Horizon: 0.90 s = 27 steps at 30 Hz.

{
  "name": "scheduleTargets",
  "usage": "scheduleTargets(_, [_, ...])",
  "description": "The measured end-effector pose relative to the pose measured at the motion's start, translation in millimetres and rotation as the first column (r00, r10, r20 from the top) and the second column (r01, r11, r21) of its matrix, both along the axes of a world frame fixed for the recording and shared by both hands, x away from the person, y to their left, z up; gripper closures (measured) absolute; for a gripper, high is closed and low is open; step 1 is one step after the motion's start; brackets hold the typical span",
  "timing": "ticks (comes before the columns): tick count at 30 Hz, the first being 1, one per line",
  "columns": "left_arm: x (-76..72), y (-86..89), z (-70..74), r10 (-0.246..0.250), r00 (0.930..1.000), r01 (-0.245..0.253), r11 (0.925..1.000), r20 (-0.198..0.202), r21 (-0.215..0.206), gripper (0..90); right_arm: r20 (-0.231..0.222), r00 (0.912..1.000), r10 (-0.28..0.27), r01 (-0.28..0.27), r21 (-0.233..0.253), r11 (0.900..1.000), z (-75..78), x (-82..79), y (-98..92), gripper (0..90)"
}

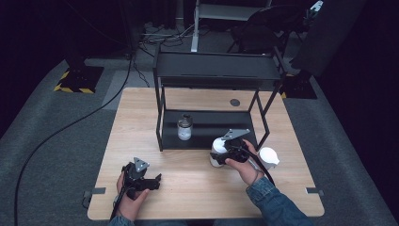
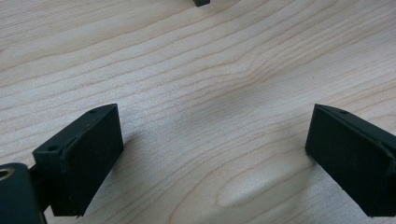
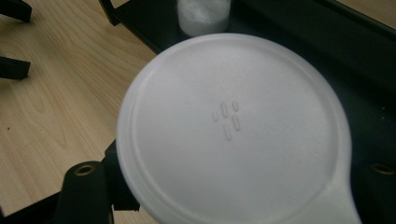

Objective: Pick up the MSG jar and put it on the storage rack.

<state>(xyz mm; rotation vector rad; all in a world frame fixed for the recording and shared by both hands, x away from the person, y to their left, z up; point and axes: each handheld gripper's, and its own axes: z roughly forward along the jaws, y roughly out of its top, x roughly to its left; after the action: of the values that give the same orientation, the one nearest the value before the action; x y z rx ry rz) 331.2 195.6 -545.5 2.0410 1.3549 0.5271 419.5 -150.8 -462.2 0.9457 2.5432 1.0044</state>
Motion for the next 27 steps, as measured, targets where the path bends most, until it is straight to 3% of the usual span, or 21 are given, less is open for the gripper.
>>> scheduleTargets(10, [0.0, 0.0, 0.0, 0.000, 1.0000, 0.000, 1.0000, 0.000, 0.000, 4.0, -0.001, 1.0000, -0.004, 0.004, -0.007, 1.000, 2.3, -0.8, -0.7, 30.8])
scheduleTargets(27, [0.0, 0.0, 0.0, 0.000, 1.0000, 0.000, 1.0000, 0.000, 0.000, 4.0, 0.008, 0.9999, -0.013, 0.013, 0.010, 1.000, 22.6, -2.0, -4.6, 30.8])
